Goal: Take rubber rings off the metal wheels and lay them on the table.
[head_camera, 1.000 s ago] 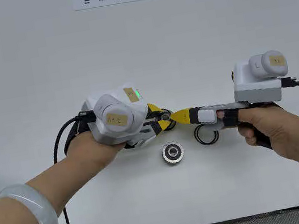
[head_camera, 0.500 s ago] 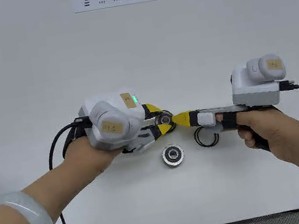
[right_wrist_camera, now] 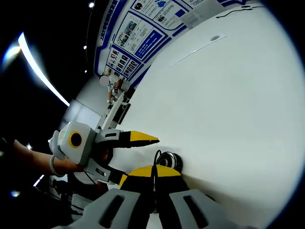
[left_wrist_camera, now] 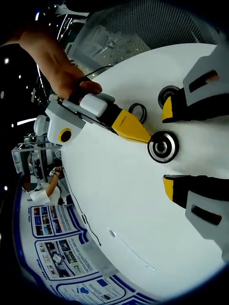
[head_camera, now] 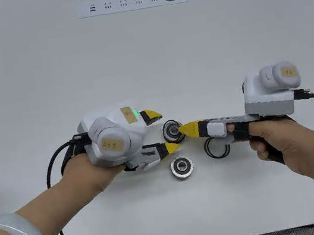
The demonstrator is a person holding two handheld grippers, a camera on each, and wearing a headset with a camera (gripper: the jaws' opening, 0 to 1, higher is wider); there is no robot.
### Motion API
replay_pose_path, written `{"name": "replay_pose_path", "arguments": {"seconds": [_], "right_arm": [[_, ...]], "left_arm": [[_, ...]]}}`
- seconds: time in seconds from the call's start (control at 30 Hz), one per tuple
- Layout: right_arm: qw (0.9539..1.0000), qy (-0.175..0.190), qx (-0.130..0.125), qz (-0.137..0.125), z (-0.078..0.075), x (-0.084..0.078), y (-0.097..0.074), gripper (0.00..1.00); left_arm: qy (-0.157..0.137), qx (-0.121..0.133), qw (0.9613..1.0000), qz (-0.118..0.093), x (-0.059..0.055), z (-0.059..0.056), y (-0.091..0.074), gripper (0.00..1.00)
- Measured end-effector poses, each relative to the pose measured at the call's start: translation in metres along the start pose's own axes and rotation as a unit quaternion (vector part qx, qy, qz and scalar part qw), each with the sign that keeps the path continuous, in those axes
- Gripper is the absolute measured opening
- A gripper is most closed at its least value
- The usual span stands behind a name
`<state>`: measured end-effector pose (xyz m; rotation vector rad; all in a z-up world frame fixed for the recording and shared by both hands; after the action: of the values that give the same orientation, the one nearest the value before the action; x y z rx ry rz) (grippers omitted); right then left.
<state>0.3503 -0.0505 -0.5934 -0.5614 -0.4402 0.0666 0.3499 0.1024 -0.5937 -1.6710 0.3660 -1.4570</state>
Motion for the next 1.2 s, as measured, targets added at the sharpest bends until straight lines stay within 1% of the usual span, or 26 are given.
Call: {"name": "replay_pose_path", "arguments": {"seconds": [0.07,0.13,0.2,0.47,0.67,0.8,0.97,1.07,1.2], "right_arm": [[1.0,0.001,0.004,-0.002,0.002,0.0,-0.001,0.02],[1.0,0.0,0.006,-0.004,0.004,0.0,-0.002,0.02],[0.9999,0.0,0.012,-0.008,0.007,0.0,-0.003,0.02],[0.9994,-0.004,0.026,-0.021,0.019,-0.002,-0.011,0.02],[0.9988,-0.005,0.033,-0.035,0.027,-0.008,-0.024,0.02],[0.9986,0.004,0.032,-0.042,0.027,-0.017,-0.034,0.02],[0.9983,0.015,0.029,-0.048,0.025,-0.028,-0.047,0.02],[0.9984,0.022,0.021,-0.049,0.021,-0.036,-0.053,0.02],[0.9982,0.03,0.012,-0.051,0.016,-0.042,-0.059,0.02]], "left_arm": [[-0.005,-0.002,1.0,-0.005,-0.002,0.001,-0.002,0.49],[-0.004,0.002,1.0,-0.004,-0.003,0.002,-0.002,0.49],[-0.01,0.002,0.9999,-0.006,-0.004,0.002,-0.004,0.51],[-0.019,0.007,0.9998,-0.002,-0.011,0.004,-0.007,0.54],[-0.025,0.009,0.9996,0.003,-0.018,0.004,-0.009,0.55],[-0.029,0.009,0.9995,0.005,-0.021,0.003,-0.01,0.55],[-0.035,0.01,0.9993,0.003,-0.021,0.003,-0.012,0.55],[-0.037,0.011,0.9993,0.002,-0.021,0.003,-0.012,0.55],[-0.038,0.012,0.9992,0.002,-0.021,0.003,-0.013,0.55]]}}
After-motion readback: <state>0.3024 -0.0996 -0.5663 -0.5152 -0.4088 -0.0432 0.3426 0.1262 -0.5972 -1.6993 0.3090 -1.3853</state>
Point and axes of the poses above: the centre of the closed fingertips' face, and the gripper's own axes: y roughly forward along the fingers, z roughly to its left, x roughly out of its top, the point moved 9 cm from there along -y, roughly backward along the fingers, and after that the axes turned 13 degrees about z, right-handed, at the moved point
